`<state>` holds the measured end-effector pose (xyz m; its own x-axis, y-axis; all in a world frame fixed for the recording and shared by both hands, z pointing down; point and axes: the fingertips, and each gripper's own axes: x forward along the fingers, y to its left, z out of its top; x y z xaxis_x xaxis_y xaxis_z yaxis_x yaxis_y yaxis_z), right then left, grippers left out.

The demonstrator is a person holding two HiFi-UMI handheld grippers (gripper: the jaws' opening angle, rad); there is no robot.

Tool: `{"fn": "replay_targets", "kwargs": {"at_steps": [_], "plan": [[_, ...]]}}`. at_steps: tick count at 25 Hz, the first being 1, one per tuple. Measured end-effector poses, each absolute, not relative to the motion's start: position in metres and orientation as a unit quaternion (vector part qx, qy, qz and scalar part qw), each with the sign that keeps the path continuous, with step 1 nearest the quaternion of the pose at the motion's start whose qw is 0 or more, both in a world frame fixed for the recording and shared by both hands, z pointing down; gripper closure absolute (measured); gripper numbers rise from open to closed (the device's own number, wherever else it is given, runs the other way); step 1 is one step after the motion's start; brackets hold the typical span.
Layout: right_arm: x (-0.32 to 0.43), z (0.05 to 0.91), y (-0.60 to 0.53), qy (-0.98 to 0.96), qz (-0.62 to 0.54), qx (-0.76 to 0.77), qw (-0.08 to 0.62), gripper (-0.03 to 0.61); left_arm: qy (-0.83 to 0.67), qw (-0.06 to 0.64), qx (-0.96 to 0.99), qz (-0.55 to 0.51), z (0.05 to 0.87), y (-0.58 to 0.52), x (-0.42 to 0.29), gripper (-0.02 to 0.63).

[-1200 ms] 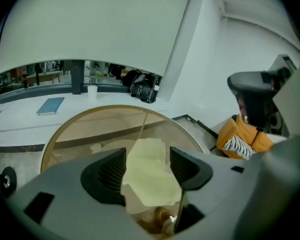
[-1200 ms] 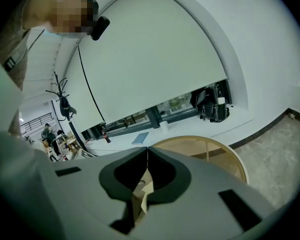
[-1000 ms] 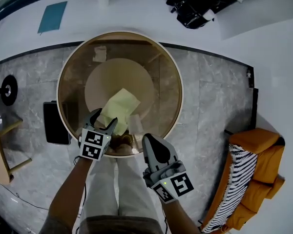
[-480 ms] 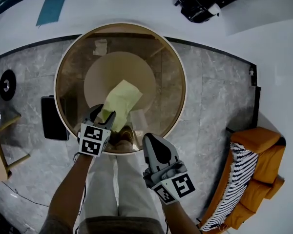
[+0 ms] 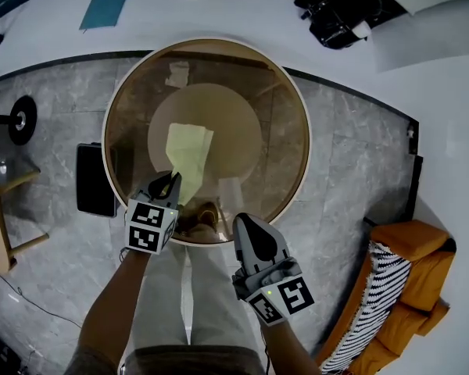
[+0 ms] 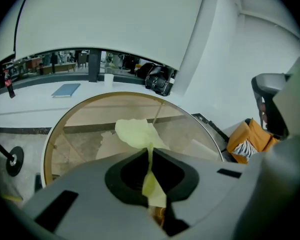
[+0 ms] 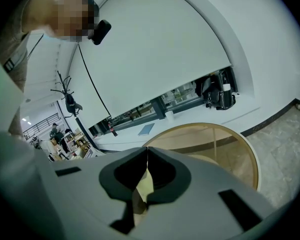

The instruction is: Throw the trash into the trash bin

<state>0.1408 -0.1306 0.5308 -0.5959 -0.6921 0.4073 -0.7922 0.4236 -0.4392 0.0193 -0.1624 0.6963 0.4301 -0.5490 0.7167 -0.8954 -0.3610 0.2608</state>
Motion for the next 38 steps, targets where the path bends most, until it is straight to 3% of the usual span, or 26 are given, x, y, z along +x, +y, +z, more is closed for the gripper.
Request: {"fn": "replay_targets", "kwargs": {"at_steps": [14,32,38], "plan": [[0.084,0.521,-0.142,-0.864,0.289,0.402,0.092,0.559,-0.496,0.327,0.777,0.209,0.659,-0.168,-0.024,0.581],[-0.133,0.516,-0.101,-0.921,0.275,0.250,0.119,0.559,-0.635,0.342,0.673,0.161,0.642,-0.091,-0.262,0.581],[-0.161,0.521,-0.095,-0.925,0.272,0.228,0.135,0.558,-0.654,0.344,0.654,0.161,0.654,-0.078,-0.294,0.581]]}}
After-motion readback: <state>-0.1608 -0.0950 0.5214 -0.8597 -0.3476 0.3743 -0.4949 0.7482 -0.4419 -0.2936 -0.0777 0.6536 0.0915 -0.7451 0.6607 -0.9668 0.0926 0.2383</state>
